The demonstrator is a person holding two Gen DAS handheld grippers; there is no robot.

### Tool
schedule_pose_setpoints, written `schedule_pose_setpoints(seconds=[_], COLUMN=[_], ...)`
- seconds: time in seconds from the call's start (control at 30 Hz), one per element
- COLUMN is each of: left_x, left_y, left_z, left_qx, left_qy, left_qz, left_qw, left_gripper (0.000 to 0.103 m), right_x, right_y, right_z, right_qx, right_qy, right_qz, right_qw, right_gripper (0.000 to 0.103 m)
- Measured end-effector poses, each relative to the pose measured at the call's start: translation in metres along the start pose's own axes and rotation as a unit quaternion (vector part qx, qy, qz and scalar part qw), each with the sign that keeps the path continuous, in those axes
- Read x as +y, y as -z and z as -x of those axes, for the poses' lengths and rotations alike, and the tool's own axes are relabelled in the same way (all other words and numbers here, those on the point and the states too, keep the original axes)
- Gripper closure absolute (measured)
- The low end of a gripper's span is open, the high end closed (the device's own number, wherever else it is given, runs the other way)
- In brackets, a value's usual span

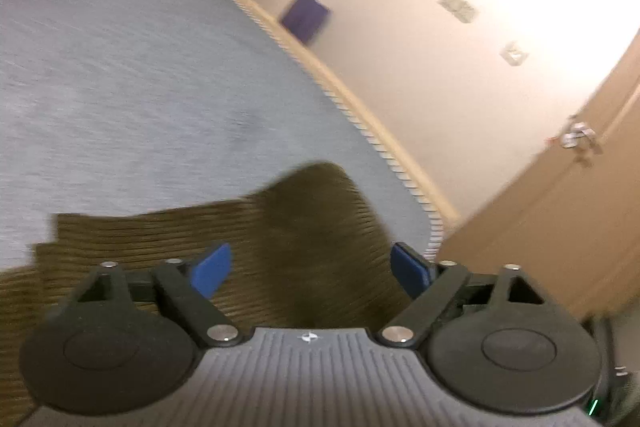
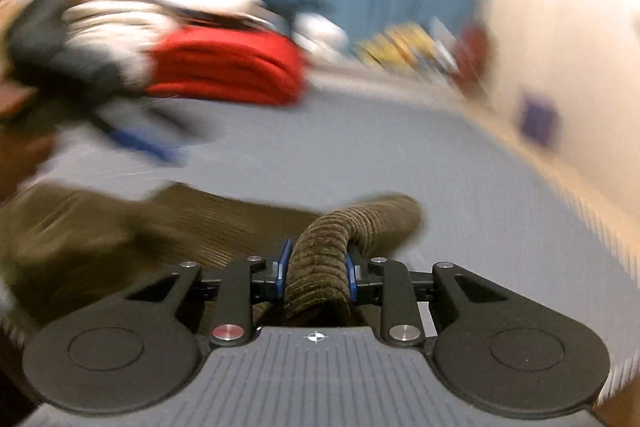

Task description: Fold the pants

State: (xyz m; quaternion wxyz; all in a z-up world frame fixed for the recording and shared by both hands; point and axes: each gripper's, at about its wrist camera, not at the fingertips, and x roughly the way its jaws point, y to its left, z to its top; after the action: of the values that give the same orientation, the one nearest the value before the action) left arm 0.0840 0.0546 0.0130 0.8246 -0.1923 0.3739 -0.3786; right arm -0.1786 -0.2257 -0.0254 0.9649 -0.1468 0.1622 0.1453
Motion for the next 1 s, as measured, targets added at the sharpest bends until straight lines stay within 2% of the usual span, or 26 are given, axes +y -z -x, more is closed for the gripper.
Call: schedule_pose_setpoints(seconds=[0.1, 0.23, 0.3, 0.37, 0.43, 0.53, 0.6, 0.73, 0.77, 0.8, 0.87, 0.93, 1.0], left_x=[-0.013, -0.012, -0.012, -0.008, -0.005, 0.003, 0.008, 0.023, 0.031, 0.041, 0.067, 0.089, 0.11], left_y=[-0.002, 0.002, 0.006, 0.009, 0.011, 0.012, 0.015, 0.015, 0.016, 0.015, 0.016, 0.026, 0.042], left_z=[-0.018, -0.038, -0.041, -0.042, -0.039, -0.025, -0.008, 0.03, 0.048, 0.064, 0.101, 0.138, 0.17], left_qx=[0.035, 0.064, 0.063, 0.068, 0.065, 0.055, 0.044, 0.019, 0.005, -0.008, -0.032, -0.039, -0.047], left_qy=[0.028, -0.001, -0.033, -0.053, -0.085, -0.108, -0.115, -0.142, -0.16, -0.173, -0.195, -0.213, -0.243], left_qz=[-0.006, -0.029, -0.045, -0.055, -0.065, -0.057, -0.05, -0.021, -0.011, 0.005, 0.052, 0.079, 0.115], left_qw=[0.999, 0.9975, 0.9965, 0.9947, 0.9921, 0.991, 0.9911, 0.9894, 0.9871, 0.9848, 0.979, 0.9732, 0.962], left_gripper=[0.011, 0.011, 0.024, 0.068, 0.083, 0.084, 0.085, 0.085, 0.085, 0.085, 0.085, 0.084, 0.079], right_x=[0.05, 0.09, 0.101, 0.107, 0.111, 0.114, 0.122, 0.137, 0.14, 0.141, 0.148, 0.161, 0.163], right_y=[-0.001, 0.001, 0.001, 0.001, 0.001, -0.003, -0.009, -0.012, -0.015, -0.018, -0.023, -0.027, -0.036], right_z=[0.009, 0.011, 0.011, 0.009, 0.006, 0.0, 0.002, 0.004, 0.004, 0.006, 0.011, 0.023, 0.029], right_qx=[-0.03, -0.045, -0.047, -0.044, -0.035, -0.019, -0.02, -0.009, -0.004, 0.004, 0.022, 0.003, -0.028], right_qy=[-0.033, -0.056, -0.062, -0.063, -0.063, -0.06, -0.076, -0.15, -0.184, -0.238, -0.368, -0.428, -0.462], right_qz=[0.091, 0.16, 0.175, 0.187, 0.188, 0.196, 0.196, 0.18, 0.166, 0.148, 0.102, 0.101, 0.095], right_qw=[0.995, 0.984, 0.981, 0.979, 0.98, 0.979, 0.978, 0.972, 0.969, 0.96, 0.924, 0.898, 0.881], right_gripper=[0.077, 0.078, 0.078, 0.078, 0.078, 0.074, 0.068, 0.067, 0.075, 0.081, 0.083, 0.083, 0.081])
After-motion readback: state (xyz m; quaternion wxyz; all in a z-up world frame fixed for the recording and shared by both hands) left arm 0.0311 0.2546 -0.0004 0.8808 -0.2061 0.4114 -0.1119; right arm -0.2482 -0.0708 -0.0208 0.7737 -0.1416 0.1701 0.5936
